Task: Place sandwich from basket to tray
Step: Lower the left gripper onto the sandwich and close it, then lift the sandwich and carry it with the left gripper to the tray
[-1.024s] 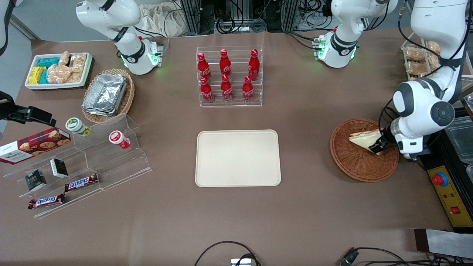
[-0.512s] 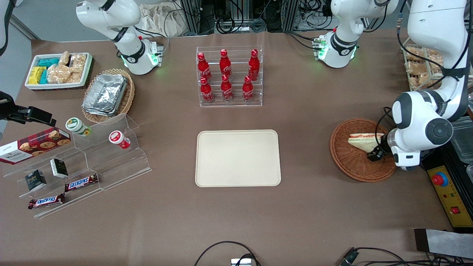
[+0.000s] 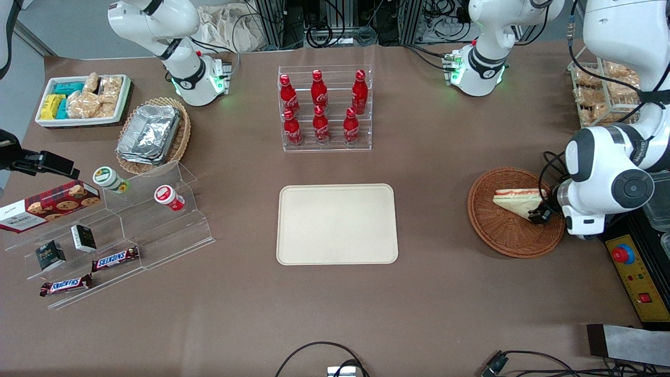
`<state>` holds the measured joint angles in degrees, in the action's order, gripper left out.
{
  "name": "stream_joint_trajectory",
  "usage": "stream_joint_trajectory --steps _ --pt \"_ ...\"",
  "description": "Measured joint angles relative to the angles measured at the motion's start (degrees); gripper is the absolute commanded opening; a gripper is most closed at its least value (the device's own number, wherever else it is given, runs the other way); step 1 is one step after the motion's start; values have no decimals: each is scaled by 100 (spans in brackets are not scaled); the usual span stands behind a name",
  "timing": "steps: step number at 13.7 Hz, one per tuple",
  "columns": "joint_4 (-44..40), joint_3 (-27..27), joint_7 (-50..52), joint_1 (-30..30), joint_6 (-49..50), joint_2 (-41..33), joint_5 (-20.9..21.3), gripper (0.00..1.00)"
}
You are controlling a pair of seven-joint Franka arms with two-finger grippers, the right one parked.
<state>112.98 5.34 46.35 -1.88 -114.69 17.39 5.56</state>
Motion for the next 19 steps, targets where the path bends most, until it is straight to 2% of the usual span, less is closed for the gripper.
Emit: stream_joint_trajectory --steps 3,8,9,10,11,12,13,17,19 --pt "400 143 6 19 -223 -66 3 100" --pt "1283 302 37 57 -1530 -34 3 100" --pt "1307 301 86 55 -1637 -2 2 92" --pt "1308 297 199 49 -1737 40 1 63" --pt "1301 281 379 39 -1828 78 -2 27" --pt "1262 259 660 18 -1875 122 -1 3" --pt "1201 240 909 -14 -1882 164 -1 0" --pt "921 211 1167 -139 -1776 211 0 0" --pt "625 207 1118 -141 -1211 207 3 0"
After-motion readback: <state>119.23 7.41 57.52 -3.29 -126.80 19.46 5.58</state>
